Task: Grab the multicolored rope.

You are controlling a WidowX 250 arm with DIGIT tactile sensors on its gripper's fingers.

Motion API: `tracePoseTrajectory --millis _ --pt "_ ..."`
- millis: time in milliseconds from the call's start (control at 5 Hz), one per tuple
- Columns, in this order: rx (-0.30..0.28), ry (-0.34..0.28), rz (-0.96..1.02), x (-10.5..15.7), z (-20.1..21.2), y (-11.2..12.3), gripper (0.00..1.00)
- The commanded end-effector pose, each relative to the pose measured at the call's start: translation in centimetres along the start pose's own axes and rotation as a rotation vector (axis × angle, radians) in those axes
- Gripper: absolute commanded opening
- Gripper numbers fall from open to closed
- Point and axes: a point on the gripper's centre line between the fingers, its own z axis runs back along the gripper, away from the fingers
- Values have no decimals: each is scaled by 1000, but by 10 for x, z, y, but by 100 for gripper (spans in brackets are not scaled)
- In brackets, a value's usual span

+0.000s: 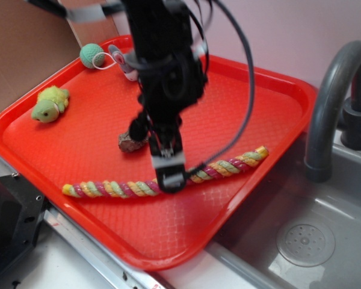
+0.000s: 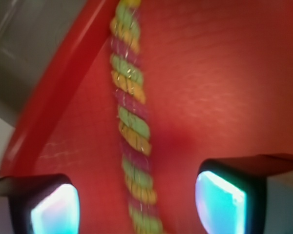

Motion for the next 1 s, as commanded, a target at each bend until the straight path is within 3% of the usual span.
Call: tracePoseTrajectory --millis 0,400,600,800 --pt "17 40 -70 -1 -14 -10 100" --pt "84 146 -54 -3 -18 -5 100" --pt "182 206 -37 -4 -22 3 100" --pt "189 236 -84 0 -22 3 100"
